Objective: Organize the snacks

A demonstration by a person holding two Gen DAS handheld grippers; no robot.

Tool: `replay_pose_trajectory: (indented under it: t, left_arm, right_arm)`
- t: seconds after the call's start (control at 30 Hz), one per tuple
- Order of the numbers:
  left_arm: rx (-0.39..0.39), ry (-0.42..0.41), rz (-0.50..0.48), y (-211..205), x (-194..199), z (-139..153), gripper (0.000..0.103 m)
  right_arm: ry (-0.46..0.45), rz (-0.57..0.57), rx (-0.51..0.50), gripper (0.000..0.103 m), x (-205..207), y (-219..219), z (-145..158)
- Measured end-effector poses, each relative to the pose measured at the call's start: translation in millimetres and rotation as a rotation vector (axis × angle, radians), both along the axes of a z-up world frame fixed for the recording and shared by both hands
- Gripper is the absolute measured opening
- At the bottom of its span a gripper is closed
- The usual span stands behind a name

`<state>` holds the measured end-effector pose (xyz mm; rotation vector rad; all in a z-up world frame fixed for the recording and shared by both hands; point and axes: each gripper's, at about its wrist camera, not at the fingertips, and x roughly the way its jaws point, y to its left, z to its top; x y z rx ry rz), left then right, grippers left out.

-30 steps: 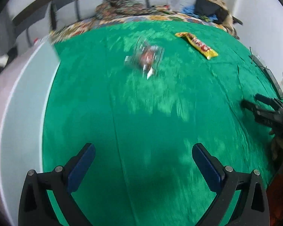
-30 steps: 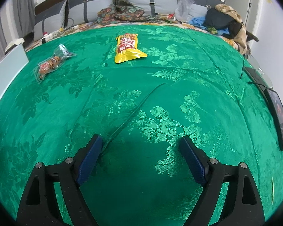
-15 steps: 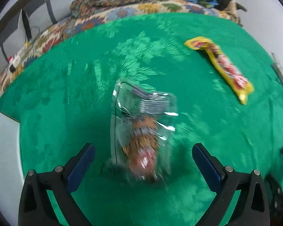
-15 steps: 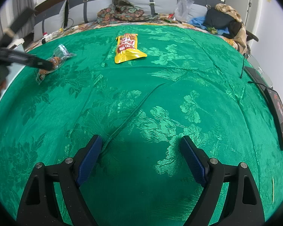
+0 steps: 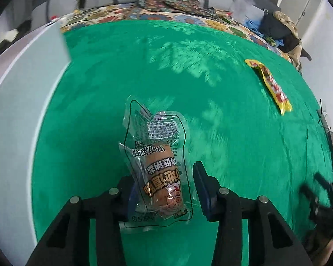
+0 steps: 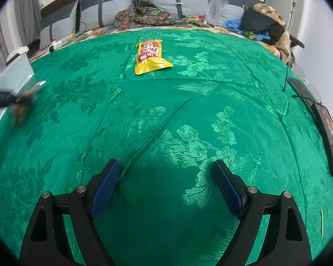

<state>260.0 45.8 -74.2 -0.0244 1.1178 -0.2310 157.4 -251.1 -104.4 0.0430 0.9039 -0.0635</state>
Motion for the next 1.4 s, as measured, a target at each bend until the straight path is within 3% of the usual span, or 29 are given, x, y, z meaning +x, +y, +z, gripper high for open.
replay_pose_trajectory:
  t: [0.13,0.17,0.2,0.37,0.43,0.9,0.97,1.03,1.1,1.23,1.4]
  left_arm:
    - [0.001,-0.026,0.048,11,-18,-11,0.054]
    - [-0.011,-0.067,0.055,13,-19,-12,0.062]
    - [-0.003,-0.078,0.062,14,-20,-15,0.078]
    - [0.141,-0.177,0.052,4,-18,-27,0.102]
    - [0.11,-0.168,0.075,10,-16,-29,0.103]
    - [0.109,-0.177,0.088,14,-15,-29,0.103]
    - [0.109,-0.177,0.088,14,-15,-29,0.103]
    - [0.11,-0.177,0.088,14,-15,-29,0.103]
    - [0.109,-0.177,0.088,14,-15,-29,0.103]
    - [0.109,-0.177,0.088,14,-15,-29,0.103]
    - [0.109,-0.177,0.088,14,-16,-29,0.103]
  right_arm:
    - [0.0,0.0,0.0,0.088,0,0,0]
    - [0.0,0.0,0.0,0.088,0,0,0]
    - [0.0,0.0,0.0,0.088,0,0,0]
    - [0.0,-0.001,0.0,0.088,0,0,0]
    - [0.0,-0.001,0.0,0.088,0,0,0]
    - [0.001,0.001,0.031,0.09,4,-3,2]
    - [-0.062,-0.019,0.086,0.09,16,-9,16]
    - [-0.124,-0.034,0.093,0.09,47,-9,38]
    - [-0.117,-0.017,0.109,0.09,86,-5,48]
    - [0.003,0.011,0.05,0.09,180,15,40]
    - [0.137,0.032,0.037,0.089,231,30,10]
